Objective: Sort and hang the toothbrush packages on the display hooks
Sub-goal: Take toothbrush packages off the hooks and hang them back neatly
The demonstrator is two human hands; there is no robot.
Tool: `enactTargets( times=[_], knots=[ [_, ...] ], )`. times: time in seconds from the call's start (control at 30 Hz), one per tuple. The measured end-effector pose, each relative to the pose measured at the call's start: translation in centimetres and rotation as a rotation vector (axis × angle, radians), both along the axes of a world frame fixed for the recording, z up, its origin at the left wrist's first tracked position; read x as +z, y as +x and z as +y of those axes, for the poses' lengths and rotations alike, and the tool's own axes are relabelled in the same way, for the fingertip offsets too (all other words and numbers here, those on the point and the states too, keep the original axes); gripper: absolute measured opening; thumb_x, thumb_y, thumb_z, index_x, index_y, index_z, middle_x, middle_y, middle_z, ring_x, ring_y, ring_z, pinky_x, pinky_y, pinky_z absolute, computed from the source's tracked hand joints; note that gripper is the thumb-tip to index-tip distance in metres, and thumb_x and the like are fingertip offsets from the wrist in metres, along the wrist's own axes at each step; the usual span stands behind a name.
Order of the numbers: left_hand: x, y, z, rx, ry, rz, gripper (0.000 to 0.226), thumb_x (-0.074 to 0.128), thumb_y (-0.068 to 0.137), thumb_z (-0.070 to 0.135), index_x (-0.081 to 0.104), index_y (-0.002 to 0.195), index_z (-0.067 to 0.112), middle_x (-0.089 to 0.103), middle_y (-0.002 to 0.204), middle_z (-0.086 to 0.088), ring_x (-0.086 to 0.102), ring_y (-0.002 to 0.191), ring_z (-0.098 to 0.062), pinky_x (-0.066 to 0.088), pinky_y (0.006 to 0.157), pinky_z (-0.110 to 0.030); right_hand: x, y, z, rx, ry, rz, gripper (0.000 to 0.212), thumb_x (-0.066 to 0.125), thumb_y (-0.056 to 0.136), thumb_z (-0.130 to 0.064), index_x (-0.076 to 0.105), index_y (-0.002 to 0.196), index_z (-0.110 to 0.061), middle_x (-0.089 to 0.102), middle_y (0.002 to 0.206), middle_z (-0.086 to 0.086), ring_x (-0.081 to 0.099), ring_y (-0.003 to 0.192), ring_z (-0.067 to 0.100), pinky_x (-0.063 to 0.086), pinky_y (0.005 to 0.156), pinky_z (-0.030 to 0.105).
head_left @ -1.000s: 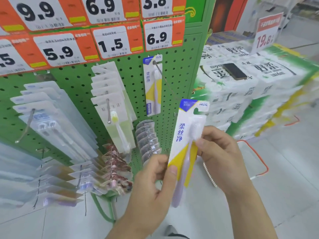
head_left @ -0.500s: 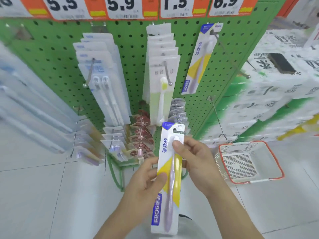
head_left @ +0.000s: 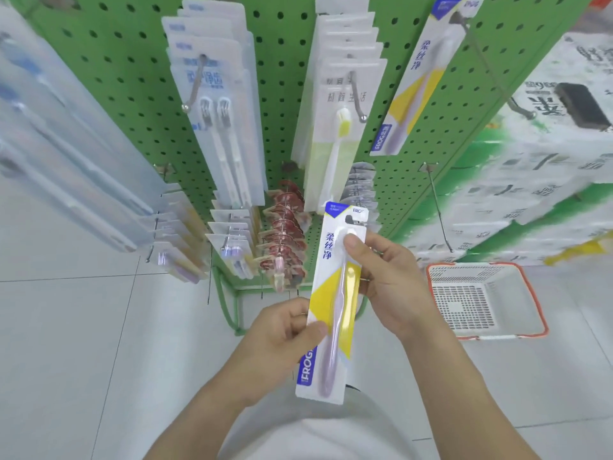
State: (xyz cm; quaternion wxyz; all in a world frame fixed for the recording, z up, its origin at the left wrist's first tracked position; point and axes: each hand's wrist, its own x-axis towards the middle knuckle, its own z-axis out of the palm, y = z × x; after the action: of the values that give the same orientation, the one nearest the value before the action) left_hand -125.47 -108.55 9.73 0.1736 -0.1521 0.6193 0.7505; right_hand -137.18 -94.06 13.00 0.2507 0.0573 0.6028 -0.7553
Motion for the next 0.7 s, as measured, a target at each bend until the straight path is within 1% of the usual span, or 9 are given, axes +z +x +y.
enactTargets(
  times=[0.1,0.23,0.33,0.4,0.47,0.5,0.57,0.6,0.7],
  knots=[
    [0.0,-0.1,-0.1,-0.038,0.062,0.002,0.017,0.062,0.098,0.015,0.070,0.112,0.010,0.076,0.107,-0.017,0.071,0.093,-0.031,0.055,0.085,-0.043,-0.1,-0.4,0.5,-0.063,-0.008,0.010,0.013,0.067,0.091,-0.018,0.071,0.091,-0.006,0.070,0.068,0.005,0.063,0.051,0.012,0.050,0.050,0.021],
    [-0.1,-0.2,-0.6,-0.205,0.105,0.056,0.027,0.065,0.095,0.010,0.068,0.122,0.010,0.072,0.117,-0.020,0.067,0.103,-0.030,0.051,0.096,-0.043,-0.1,-1.0,1.6,-0.130,-0.026,0.001,0.016,0.063,0.096,-0.020,0.069,0.087,-0.009,0.072,0.073,0.006,0.063,0.054,0.014,0.051,0.051,0.021],
    [-0.3,-0.3,-0.1,-0.241,0.062,0.033,0.027,0.062,0.098,0.007,0.069,0.124,0.011,0.074,0.115,-0.015,0.069,0.101,-0.028,0.055,0.094,-0.041,-0.4,-1.3,2.6,-0.143,-0.001,0.017,0.018,0.062,0.096,-0.024,0.069,0.088,-0.009,0.073,0.075,0.005,0.065,0.058,0.016,0.053,0.055,0.024],
    [-0.5,-0.3,0.3,-0.234,-0.003,0.014,0.025,0.061,0.099,0.004,0.071,0.120,0.013,0.075,0.112,-0.013,0.071,0.102,-0.029,0.056,0.091,-0.038,-0.5,-1.4,2.9,-0.107,0.050,0.075,0.024,0.064,0.094,-0.030,0.069,0.094,-0.006,0.069,0.077,0.012,0.066,0.060,0.018,0.057,0.059,0.028],
    [-0.8,-0.3,0.6,-0.237,-0.052,0.004,0.021,0.062,0.098,0.005,0.073,0.115,0.012,0.077,0.109,-0.011,0.072,0.104,-0.032,0.056,0.095,-0.041,-0.3,-1.5,3.2,-0.069,0.083,0.123,0.035,0.067,0.087,-0.034,0.070,0.100,-0.002,0.064,0.081,0.020,0.064,0.063,0.022,0.058,0.060,0.032],
    [-0.8,-0.3,0.7,-0.233,-0.071,-0.004,0.020,0.063,0.098,0.006,0.074,0.114,0.012,0.077,0.107,-0.010,0.072,0.103,-0.032,0.055,0.096,-0.043,-0.1,-1.6,3.3,-0.054,0.085,0.134,0.037,0.067,0.085,-0.034,0.070,0.102,-0.001,0.066,0.078,0.018,0.064,0.064,0.022,0.058,0.060,0.032],
    [-0.8,-0.4,0.7,-0.201,-0.108,-0.018,0.018,0.065,0.097,0.006,0.075,0.111,0.011,0.078,0.104,-0.007,0.074,0.099,-0.027,0.054,0.097,-0.045,0.0,-2.1,3.7,-0.038,0.097,0.155,0.037,0.067,0.084,-0.032,0.070,0.103,0.000,0.068,0.066,0.005,0.066,0.063,0.020,0.060,0.061,0.034],
    [-0.8,-0.4,0.8,-0.182,-0.117,-0.022,0.017,0.066,0.096,0.006,0.075,0.110,0.011,0.078,0.103,-0.007,0.074,0.096,-0.025,0.055,0.097,-0.047,0.0,-2.2,3.8,-0.047,0.106,0.162,0.036,0.068,0.084,-0.032,0.070,0.102,0.000,0.067,0.065,0.004,0.066,0.063,0.021,0.059,0.061,0.034],
    [-0.7,-0.6,0.9,-0.138,-0.086,-0.025,0.018,0.068,0.093,0.010,0.075,0.109,0.011,0.077,0.103,-0.011,0.073,0.098,-0.032,0.056,0.093,-0.055,0.0,-2.3,3.9,-0.071,0.080,0.172,0.036,0.069,0.084,-0.032,0.072,0.104,-0.002,0.067,0.075,0.015,0.068,0.068,0.024,0.057,0.060,0.032]
  ],
)
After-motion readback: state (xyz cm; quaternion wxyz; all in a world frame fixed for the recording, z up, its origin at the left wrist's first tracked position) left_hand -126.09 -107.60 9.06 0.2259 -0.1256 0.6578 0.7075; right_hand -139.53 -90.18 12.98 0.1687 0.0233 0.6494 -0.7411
